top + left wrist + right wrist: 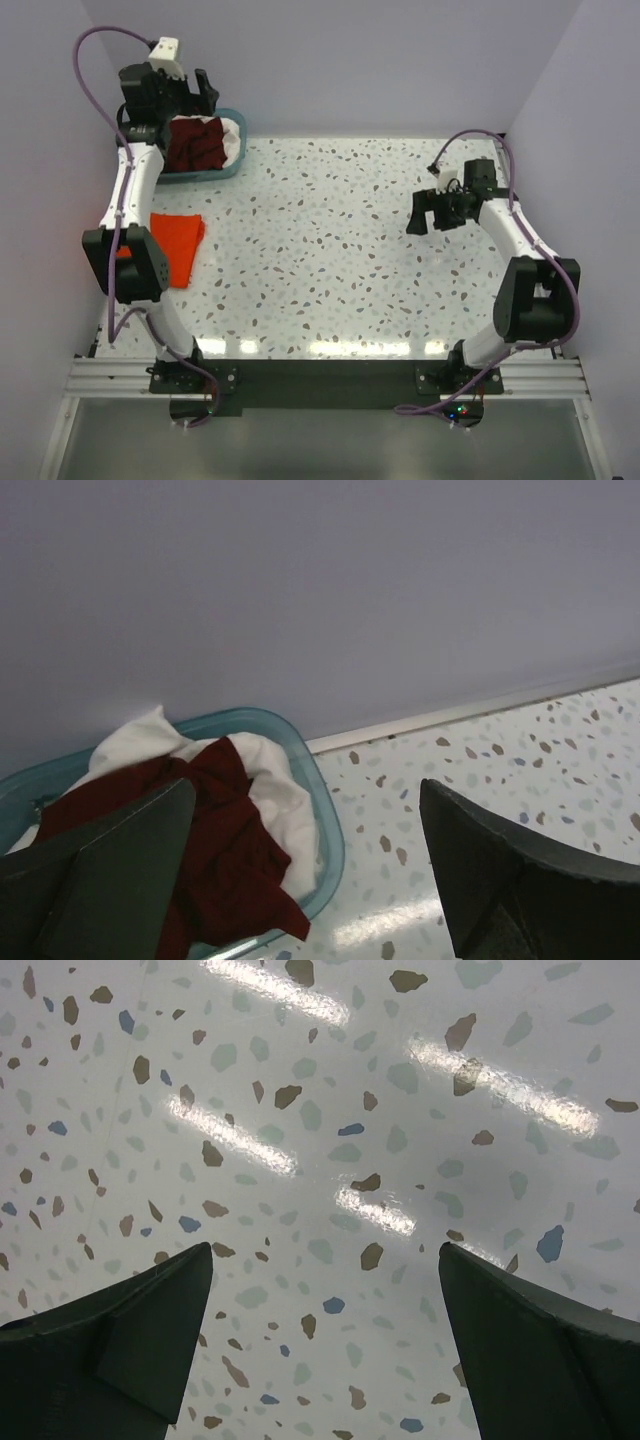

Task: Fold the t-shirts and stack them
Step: Grab the tshirt from the pile

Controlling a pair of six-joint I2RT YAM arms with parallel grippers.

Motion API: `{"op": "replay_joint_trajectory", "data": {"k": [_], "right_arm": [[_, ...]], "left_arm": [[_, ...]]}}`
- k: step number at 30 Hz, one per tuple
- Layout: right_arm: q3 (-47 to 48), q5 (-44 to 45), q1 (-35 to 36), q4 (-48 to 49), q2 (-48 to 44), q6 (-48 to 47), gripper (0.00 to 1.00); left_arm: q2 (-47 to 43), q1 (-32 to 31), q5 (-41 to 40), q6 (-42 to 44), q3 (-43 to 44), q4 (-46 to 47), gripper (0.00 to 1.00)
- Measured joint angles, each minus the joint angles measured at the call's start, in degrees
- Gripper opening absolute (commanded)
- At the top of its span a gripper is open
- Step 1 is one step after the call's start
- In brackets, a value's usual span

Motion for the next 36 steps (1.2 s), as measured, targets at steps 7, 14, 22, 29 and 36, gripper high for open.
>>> {"op": "replay_joint_trajectory", "data": {"k": [7, 14, 22, 29, 36], "right_arm": [[2.2, -0.4, 0.0, 0.3, 5.1, 1.0, 0.99], [4.1, -1.5, 0.0, 0.3, 7.7, 1.3, 0.99], [6.2, -1.4, 0.0, -0.6, 10.0, 1.1, 0.99], [8.5, -1.4, 0.0, -1.3, 10.1, 0.8, 0.99], [9.8, -1.5, 0.0, -1.8, 10.1, 0.8, 0.99]], "left_arm": [[18.1, 8.6, -1.7, -1.5, 11.5, 2.8, 1.00], [32.7, 11.0, -4.6, 2.4, 18.8, 1.1, 1.00], [38.6, 10.6, -7.6, 7.9, 18.8, 0.5, 0.71], [39.2, 10.6, -8.9, 9.7, 19.8, 0.1, 0.02], [35.1, 10.7, -5.5, 7.5, 21.1, -0.6, 0.00]]}}
